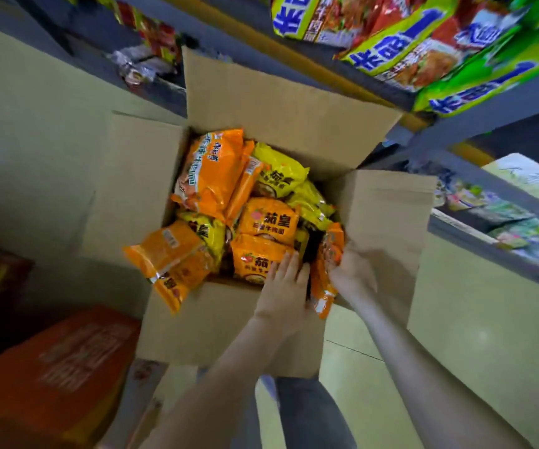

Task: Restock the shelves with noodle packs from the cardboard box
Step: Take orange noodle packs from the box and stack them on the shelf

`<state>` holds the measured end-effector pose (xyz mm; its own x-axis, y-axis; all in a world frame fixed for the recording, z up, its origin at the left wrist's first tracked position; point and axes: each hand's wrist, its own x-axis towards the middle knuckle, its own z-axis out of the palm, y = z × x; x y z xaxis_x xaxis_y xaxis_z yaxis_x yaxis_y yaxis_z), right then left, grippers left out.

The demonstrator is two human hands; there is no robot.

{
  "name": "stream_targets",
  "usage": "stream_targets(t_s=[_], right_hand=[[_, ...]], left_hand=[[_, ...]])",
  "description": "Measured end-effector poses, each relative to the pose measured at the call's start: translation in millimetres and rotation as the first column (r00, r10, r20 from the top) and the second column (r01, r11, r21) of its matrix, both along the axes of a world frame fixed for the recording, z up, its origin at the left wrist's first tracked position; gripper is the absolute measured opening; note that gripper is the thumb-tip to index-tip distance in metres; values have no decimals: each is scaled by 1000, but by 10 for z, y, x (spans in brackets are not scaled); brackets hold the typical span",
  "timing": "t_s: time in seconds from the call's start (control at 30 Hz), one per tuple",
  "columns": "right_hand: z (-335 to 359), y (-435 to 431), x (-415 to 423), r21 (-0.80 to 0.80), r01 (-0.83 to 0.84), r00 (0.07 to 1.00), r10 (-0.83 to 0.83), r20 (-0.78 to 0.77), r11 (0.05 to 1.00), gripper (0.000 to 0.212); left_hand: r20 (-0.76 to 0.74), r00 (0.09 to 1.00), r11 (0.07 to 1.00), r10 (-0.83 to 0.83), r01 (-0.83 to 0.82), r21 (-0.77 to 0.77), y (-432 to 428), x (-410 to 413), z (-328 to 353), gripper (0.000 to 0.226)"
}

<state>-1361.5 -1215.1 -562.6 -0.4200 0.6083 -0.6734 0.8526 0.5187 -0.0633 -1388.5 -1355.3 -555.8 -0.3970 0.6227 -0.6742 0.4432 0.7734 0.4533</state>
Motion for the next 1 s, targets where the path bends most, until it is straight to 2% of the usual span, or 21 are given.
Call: stream_targets(t_s=[0.07, 0.13, 0.23, 0.33, 0.37, 0.4, 0.43, 0.47, 0.5, 0.57, 0.63, 0.7, 0.77, 0.87, 0.93, 1.0], right_hand=[[193, -24, -67, 19, 46, 997, -45, -58, 999, 29], [534, -91, -138, -66, 91, 985, -100, -142, 994, 19], [1170, -142, -308, -199, 146, 940, -198, -277, 969, 11], [1783, -198, -510, -311, 240, 833, -360, -421, 920, 14], [1999, -222, -567, -387, 260, 762, -434, -481, 885, 18], [2198, -226, -605, -473, 255, 681, -504, -532, 844, 19], [2411, -217, -634, -550, 211, 626, -544, -559, 808, 15], [2609, -189, -650, -590, 126, 617, -529, -582, 797, 18], [2823, -157, -656, -584, 15, 653, -450, -609, 811, 34], [3182, -64, -633, -425, -220, 732, -139, -667, 878, 74], [3437, 12, -633, -87, -455, 671, 277, -687, 886, 112], [3628, 41, -678, 215, -579, 589, 585, -557, 787, 130], [3839, 17, -764, 364, -620, 564, 717, -410, 695, 139], [4176, -74, -900, 547, -579, 478, 795, -373, 605, 140], [4377, -118, -961, 618, -530, 434, 812, -390, 580, 133], [4540, -142, -1020, 657, -504, 384, 827, -410, 561, 124]], left_hand=[[81, 992, 994, 93, -97, 58, 90, 100, 160, 80], [132, 971, 978, 198, -205, 38, 148, 139, 371, 93], [43, 953, 949, 299, -302, 90, 237, -59, 909, 97], [-155, 907, 909, 391, -354, 220, 260, -308, 1526, 79], [-220, 883, 894, 415, -351, 278, 258, -402, 1717, 71], [-225, 870, 877, 439, -361, 318, 252, -506, 1918, 63], [-205, 867, 866, 454, -375, 331, 242, -620, 2162, 58], [-175, 867, 856, 467, -392, 337, 225, -725, 2377, 53], [-160, 861, 842, 483, -407, 355, 211, -831, 2562, 48], [-146, 835, 801, 530, -437, 408, 166, -1010, 2933, 38], [-84, 788, 719, 609, -505, 476, 108, -1168, 3305, 36], [57, 724, 595, 688, -607, 527, 59, -1291, 3651, 38], [219, 681, 504, 698, -685, 526, 15, -1408, 3960, 28], [498, 624, 389, 603, -774, 499, -39, -1530, 4355, 16], [615, 601, 364, 511, -799, 479, -97, -1615, 4599, 19], [641, 641, 399, 422, -766, 504, -159, -1695, 4822, 23]])
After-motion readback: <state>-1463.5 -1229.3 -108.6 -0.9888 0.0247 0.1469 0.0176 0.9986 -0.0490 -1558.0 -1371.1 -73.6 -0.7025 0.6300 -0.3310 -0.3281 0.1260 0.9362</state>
